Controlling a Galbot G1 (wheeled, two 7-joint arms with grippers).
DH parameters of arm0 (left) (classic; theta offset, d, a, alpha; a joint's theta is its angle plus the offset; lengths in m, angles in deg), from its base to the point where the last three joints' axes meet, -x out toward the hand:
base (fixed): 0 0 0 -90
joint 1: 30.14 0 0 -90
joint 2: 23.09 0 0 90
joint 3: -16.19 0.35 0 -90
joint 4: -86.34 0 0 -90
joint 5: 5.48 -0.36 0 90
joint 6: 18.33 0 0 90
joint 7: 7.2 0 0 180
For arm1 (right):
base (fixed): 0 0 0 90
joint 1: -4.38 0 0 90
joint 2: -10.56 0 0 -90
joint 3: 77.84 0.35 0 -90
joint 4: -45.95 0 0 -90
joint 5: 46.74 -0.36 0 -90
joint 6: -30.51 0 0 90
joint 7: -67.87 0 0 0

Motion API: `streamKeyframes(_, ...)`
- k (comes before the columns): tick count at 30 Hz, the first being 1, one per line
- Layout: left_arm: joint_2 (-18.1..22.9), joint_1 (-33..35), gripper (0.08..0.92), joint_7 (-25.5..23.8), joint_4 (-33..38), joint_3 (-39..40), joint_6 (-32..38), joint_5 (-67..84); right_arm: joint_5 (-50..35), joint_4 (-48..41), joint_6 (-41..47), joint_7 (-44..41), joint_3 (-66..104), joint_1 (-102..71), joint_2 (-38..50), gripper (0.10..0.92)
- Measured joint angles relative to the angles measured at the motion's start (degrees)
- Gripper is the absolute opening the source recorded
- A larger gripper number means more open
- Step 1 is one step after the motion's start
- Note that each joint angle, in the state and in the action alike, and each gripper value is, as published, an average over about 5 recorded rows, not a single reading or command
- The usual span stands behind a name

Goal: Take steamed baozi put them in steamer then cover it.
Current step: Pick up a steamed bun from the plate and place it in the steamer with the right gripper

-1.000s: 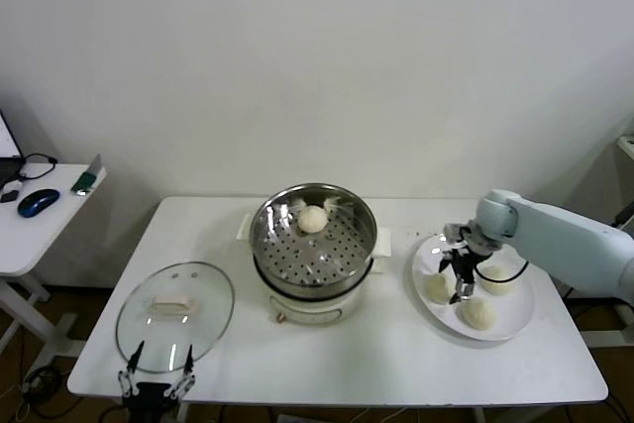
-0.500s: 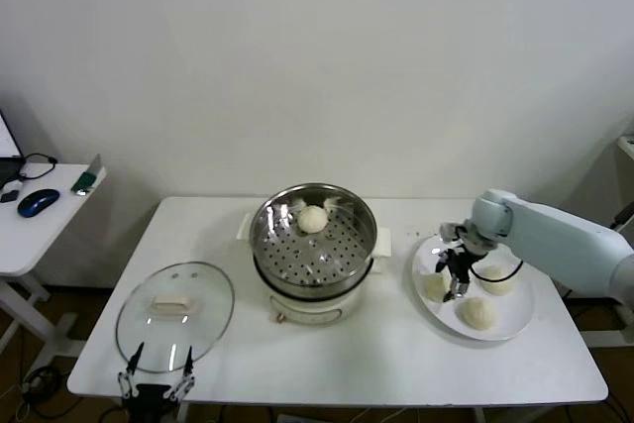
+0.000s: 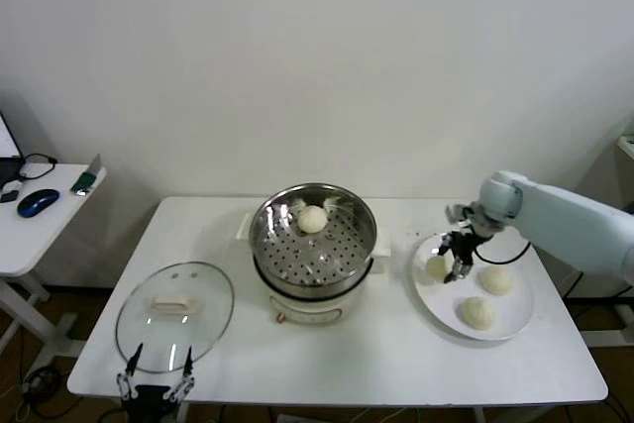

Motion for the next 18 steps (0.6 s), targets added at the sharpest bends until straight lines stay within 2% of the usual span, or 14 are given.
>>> streamKeyframes(9,0.9,0.8,0.823,0.3,1.1,1.3,-0.8,-1.1,-12.0,0.2,2.6,0.7,-6.1,13.6,-5.2,0.662)
streamKeyframes(18,1.0,1.4,0.823,0.1,2.3,2.0,-1.0,-2.5,-20.7,1.9,5.7,2.7,-8.6,19.2,-13.5,0.665)
